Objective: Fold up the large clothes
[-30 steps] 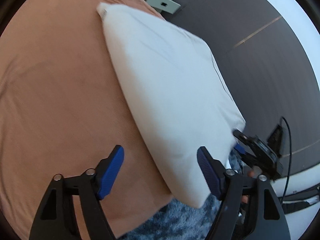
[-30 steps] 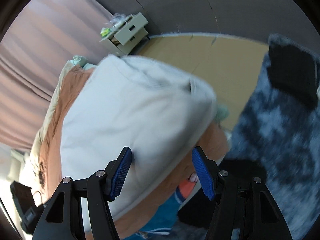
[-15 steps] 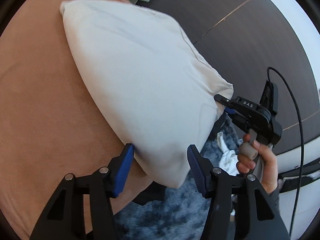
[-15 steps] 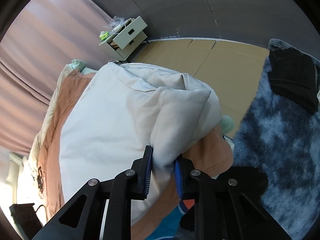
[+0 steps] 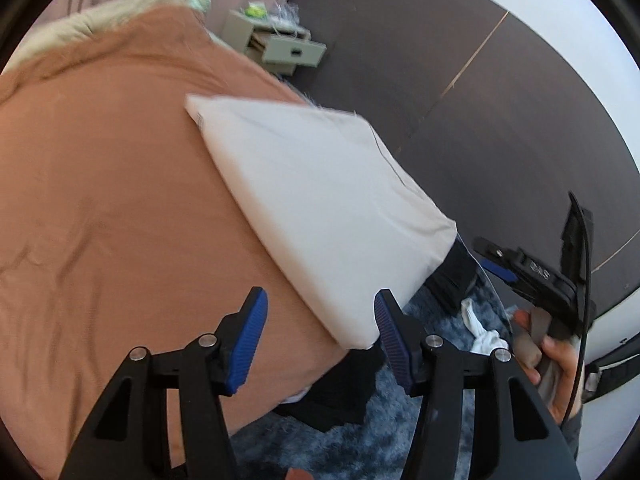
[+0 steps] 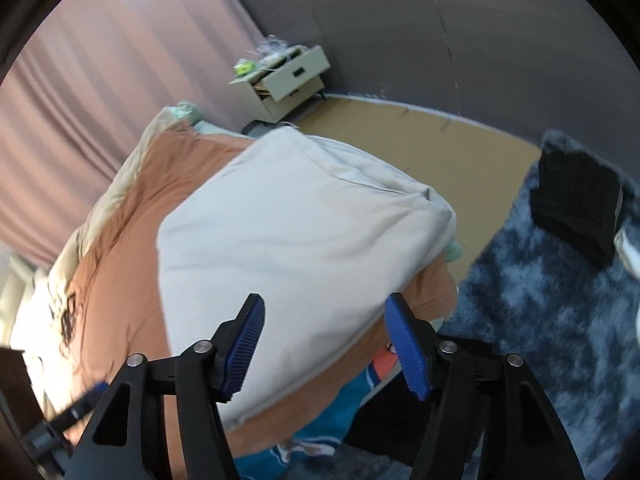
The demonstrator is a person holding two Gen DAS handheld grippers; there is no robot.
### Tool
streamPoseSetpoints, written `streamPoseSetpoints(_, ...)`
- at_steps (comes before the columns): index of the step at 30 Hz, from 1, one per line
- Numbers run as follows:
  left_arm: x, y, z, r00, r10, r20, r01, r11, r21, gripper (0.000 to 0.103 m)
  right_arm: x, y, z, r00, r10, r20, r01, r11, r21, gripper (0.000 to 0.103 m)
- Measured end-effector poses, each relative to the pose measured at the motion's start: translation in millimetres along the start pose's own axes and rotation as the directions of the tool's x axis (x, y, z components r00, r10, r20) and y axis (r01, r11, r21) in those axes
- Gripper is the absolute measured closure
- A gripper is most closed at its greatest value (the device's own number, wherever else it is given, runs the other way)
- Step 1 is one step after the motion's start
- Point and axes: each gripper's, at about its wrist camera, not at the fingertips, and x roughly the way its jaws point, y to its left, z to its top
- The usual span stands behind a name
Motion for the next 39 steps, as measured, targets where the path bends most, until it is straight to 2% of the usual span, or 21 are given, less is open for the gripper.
streamPoseSetpoints(2,-14.6,-0.7,-0.4,0.999,0.032,0.034,-0.032,0.999,0.007,0.034,-16.5,15.8,-8.6,1.000,0.003,0.017,-0.002,0.999,-0.040,0.027)
streamPoseSetpoints(5,-45.1,15.6,-5.2,0.997,0.032,0.070,-0.032,0.999,0.007,0.017,-40.4,39.4,-20.5,0.999,0.026,0.034,-0.023,0.996,-0.089,0.023)
streamPoseSetpoints(6,-57.2,18.4,-8.1,0.996,0.037,0.087,-0.038,0.999,0.007,0.017,-49.9,47.2,-24.9,0.999,0.036,0.041,-0.031,0.995,-0.097,0.021)
streamPoseSetpoints(8,-76.6,20.2,-14.2,0.992,0.056,0.116,-0.058,0.998,0.011,0.016,-63.8,58.1,-32.1,0.997,0.054,0.050,-0.048,0.993,-0.109,0.010)
streamPoseSetpoints(10,-99.6,24.5,-21.2,0.987,0.072,0.143,-0.076,0.997,0.020,0.015,-79.3,73.0,-43.1,0.996,0.072,0.061,-0.063,0.988,-0.137,0.005)
streamPoseSetpoints(13,-125.4,27.8,-31.4,0.979,0.095,0.181,-0.102,0.994,0.029,0.009,-99.9,92.0,-62.6,0.992,0.098,0.075,-0.084,0.981,-0.178,0.003)
streamPoseSetpoints(26,-248.1,43.6,-99.5,0.924,0.169,0.342,-0.184,0.983,0.012,0.008,-180.3,147.2,-131.4,0.976,0.190,0.106,-0.153,0.945,-0.291,0.003)
streamPoseSetpoints(28,-266.5,44.8,-114.6,0.908,0.189,0.373,-0.210,0.978,0.014,0.008,-191.3,153.7,-142.2,0.973,0.203,0.109,-0.161,0.937,-0.310,0.003)
streamPoseSetpoints(34,-306.3,51.6,-147.5,0.876,0.230,0.424,-0.248,0.969,-0.013,0.008,-213.1,162.8,-168.2,0.967,0.228,0.112,-0.176,0.919,-0.353,0.003)
streamPoseSetpoints(39,-332.2,54.5,-176.6,0.840,0.281,0.465,-0.296,0.954,-0.042,0.008,-228.3,166.3,-187.8,0.957,0.265,0.120,-0.202,0.901,-0.383,0.003)
